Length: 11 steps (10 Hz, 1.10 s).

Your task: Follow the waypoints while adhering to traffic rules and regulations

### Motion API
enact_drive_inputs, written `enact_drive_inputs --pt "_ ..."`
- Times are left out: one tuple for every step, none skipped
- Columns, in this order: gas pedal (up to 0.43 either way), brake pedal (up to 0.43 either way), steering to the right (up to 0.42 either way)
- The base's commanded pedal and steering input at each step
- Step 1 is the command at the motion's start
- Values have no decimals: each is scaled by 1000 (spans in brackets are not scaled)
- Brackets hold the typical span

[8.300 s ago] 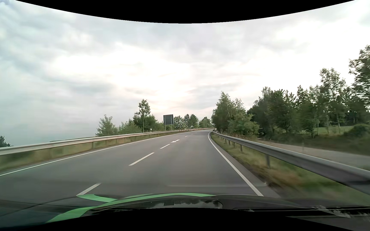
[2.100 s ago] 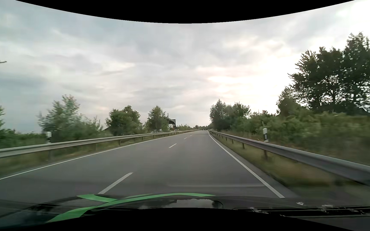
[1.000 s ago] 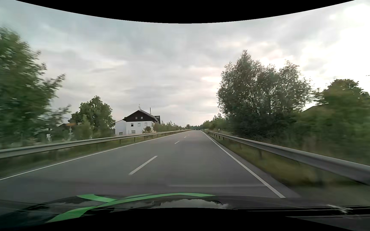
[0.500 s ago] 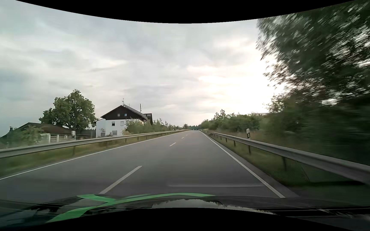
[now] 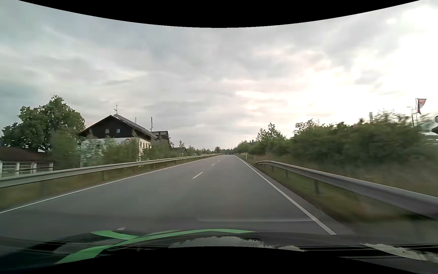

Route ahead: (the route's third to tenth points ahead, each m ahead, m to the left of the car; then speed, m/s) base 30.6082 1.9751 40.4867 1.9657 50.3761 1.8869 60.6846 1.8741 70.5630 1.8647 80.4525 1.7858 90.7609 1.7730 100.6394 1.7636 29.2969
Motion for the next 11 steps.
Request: enact_drive_inputs --pt "421 0 -3" --pt "409 0 -4" --pt "409 0 -4" --pt "409 0 -4" --pt "398 0 -4" --pt "358 0 -3" --pt "358 0 -3" --pt "350 0 -3" --pt "350 0 -3" --pt "339 0 -3" --pt "339 0 -4"
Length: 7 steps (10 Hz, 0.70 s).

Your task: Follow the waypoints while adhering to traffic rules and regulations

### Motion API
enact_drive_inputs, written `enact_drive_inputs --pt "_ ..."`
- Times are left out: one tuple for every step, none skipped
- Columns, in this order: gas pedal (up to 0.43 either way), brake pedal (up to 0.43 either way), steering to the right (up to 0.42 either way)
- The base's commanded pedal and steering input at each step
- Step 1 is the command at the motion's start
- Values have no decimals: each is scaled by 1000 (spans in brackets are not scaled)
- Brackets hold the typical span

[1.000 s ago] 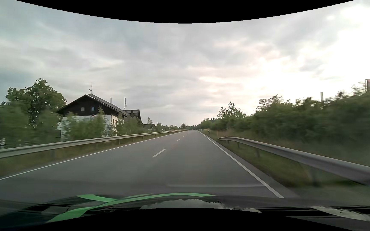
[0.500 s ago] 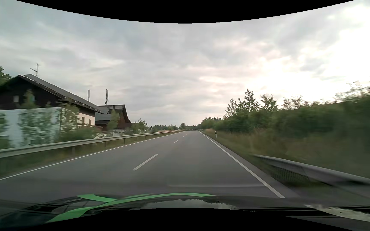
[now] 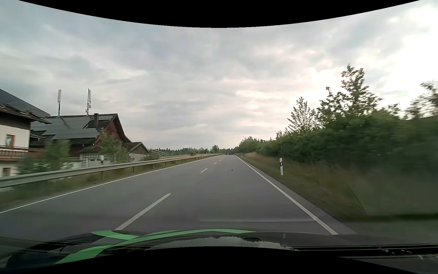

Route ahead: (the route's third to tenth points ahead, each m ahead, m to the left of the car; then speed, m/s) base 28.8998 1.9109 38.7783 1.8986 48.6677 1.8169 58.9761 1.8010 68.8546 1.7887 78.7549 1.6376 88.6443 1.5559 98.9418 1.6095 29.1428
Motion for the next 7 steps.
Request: enact_drive_inputs --pt "331 0 -3" --pt "311 0 -3" --pt "311 0 -3" --pt "299 0 -3" --pt "299 0 -3" --pt "299 0 -3" --pt "287 0 -3"
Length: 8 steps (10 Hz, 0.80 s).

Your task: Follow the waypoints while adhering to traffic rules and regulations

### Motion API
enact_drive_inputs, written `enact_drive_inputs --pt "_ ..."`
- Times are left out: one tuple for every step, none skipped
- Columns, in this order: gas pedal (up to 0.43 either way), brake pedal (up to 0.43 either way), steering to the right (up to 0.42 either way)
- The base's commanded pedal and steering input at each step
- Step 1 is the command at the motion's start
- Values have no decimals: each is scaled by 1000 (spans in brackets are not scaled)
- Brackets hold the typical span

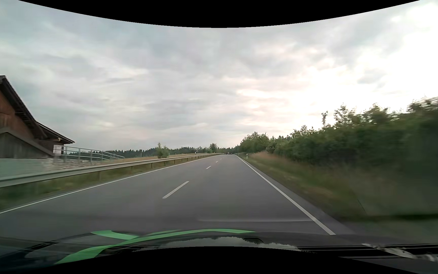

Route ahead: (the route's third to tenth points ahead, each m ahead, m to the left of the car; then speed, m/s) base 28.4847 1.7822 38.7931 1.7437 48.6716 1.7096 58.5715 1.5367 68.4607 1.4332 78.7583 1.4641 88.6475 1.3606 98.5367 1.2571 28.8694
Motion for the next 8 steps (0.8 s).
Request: enact_drive_inputs --pt "268 0 -3" --pt "268 0 -3" --pt "268 0 -3" --pt "268 0 -3" --pt "268 0 -3" --pt "268 0 -3" --pt "248 0 -3" --pt "240 0 -3"
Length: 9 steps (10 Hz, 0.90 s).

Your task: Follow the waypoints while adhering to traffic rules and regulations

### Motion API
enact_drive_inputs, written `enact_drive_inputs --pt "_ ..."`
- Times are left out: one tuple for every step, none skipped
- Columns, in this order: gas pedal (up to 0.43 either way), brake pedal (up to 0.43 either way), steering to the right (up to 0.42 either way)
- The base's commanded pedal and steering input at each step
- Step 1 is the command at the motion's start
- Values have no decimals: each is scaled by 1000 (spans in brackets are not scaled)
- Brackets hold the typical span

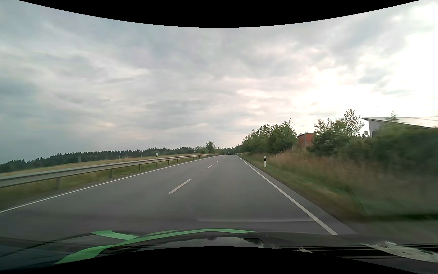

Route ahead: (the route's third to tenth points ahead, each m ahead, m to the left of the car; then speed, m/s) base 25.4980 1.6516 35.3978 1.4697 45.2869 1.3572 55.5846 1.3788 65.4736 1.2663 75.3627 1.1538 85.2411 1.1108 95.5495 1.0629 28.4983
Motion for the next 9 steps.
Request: enact_drive_inputs --pt "240 0 -4" --pt "240 0 -3" --pt "240 0 -3" --pt "240 0 -3" --pt "240 0 -4" --pt "240 0 -4" --pt "240 0 -3" --pt "228 0 -3" --pt "228 0 -1"
